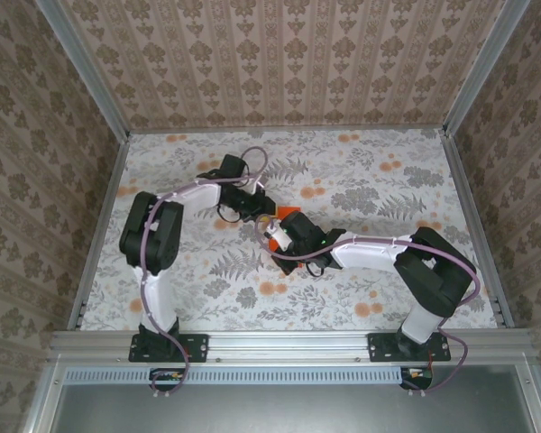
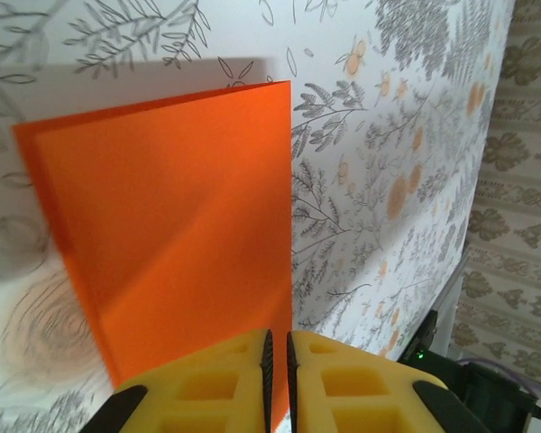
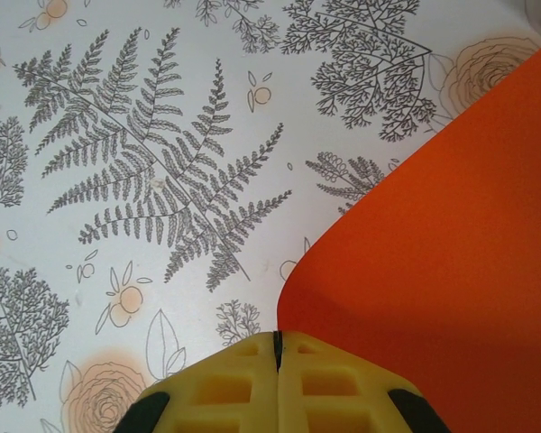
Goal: Fold a paper plane with a square sheet of paper (fold left side to right side)
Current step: Third fold the triangle at the center of the table.
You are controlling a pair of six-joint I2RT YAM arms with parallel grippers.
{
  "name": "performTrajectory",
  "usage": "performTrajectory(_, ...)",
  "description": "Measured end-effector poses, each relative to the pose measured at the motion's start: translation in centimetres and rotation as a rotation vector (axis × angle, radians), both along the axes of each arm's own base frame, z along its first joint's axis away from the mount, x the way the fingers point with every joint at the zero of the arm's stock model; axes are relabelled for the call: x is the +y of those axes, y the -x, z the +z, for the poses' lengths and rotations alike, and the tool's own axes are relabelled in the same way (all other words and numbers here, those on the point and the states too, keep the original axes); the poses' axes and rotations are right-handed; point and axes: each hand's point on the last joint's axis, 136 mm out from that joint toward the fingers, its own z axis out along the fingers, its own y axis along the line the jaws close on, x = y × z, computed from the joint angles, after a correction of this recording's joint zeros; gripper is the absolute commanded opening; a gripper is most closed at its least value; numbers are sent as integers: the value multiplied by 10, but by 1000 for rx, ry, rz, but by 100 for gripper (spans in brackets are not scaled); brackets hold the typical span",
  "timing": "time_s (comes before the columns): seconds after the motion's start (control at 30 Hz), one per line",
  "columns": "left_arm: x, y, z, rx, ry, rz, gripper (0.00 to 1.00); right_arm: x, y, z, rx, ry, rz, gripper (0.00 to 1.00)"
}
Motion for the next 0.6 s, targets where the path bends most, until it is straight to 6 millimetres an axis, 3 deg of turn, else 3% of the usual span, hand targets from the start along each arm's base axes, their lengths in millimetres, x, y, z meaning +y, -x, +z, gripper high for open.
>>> performTrajectory(0.17,-18,9,-25,35,-30,-70,12,0,1,0,21,-16,-2,0)
performTrajectory(0.33,-18,16,-48,73,-69,-102,11,-3,-3,1,40,-31,-21,0)
performTrajectory(0.6,-16,17,-52,62,-82,-126,9,-14,-12,-1,48,-22,-57,0)
